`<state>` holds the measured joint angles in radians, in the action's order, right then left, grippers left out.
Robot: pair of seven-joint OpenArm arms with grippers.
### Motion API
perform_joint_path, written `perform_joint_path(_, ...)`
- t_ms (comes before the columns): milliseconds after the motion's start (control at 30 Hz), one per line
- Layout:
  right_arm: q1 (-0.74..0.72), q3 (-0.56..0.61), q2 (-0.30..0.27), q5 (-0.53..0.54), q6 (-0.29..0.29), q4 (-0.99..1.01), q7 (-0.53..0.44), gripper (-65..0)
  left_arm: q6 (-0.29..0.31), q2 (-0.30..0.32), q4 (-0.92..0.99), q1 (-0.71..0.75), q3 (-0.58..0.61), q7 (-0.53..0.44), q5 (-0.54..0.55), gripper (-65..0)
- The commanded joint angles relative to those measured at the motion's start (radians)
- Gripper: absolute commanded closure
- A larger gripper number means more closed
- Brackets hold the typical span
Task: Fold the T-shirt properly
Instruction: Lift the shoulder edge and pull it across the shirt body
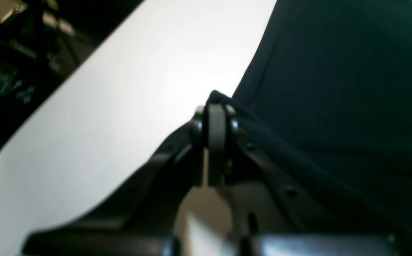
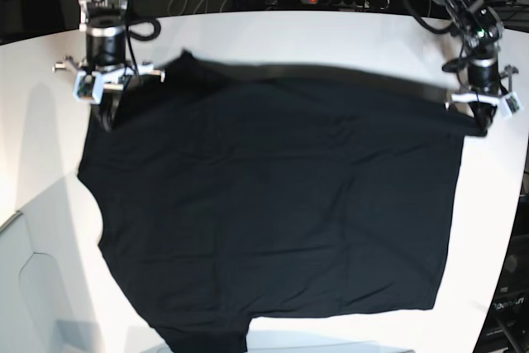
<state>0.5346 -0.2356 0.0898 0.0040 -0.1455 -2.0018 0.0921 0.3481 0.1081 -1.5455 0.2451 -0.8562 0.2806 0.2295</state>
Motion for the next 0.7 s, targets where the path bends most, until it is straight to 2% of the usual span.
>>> perform_joint_path(0, -0.02, -0.005, -0.005, -0.002, -0.012, -0.015, -0.03, 0.0, -0.001, 0.017, -0.016, -0.016, -0.002, -0.028, 0.008, -0.1)
perform_joint_path(233, -0.215, -0.005, -0.008, -0.003, -0.012, 0.002, 0.14, 0.0, -0.001, 0.026, 0.078, -0.157, -0.001, -0.028, 0.008, -0.1)
perform_joint_path(333, -0.29, 0.002, -0.038, -0.003, -0.012, 0.023, 0.2, 0.0, -0.002, 0.048, 0.119, -0.208, -0.001, -0.028, 0.008, -0.1)
perform_joint_path(467, -0.393, 0.008, -0.048, -0.003, -0.012, 0.091, 0.242, 0.0, -0.002, 0.069, 0.167, -0.277, 0.004, -0.028, 0.008, -0.1)
perform_joint_path(667, -0.509, 0.018, -0.066, -0.003, -0.012, 0.22, 0.242, 0.0, -0.01, 0.094, 0.216, -0.33, 0.085, -0.028, 0.008, -0.1)
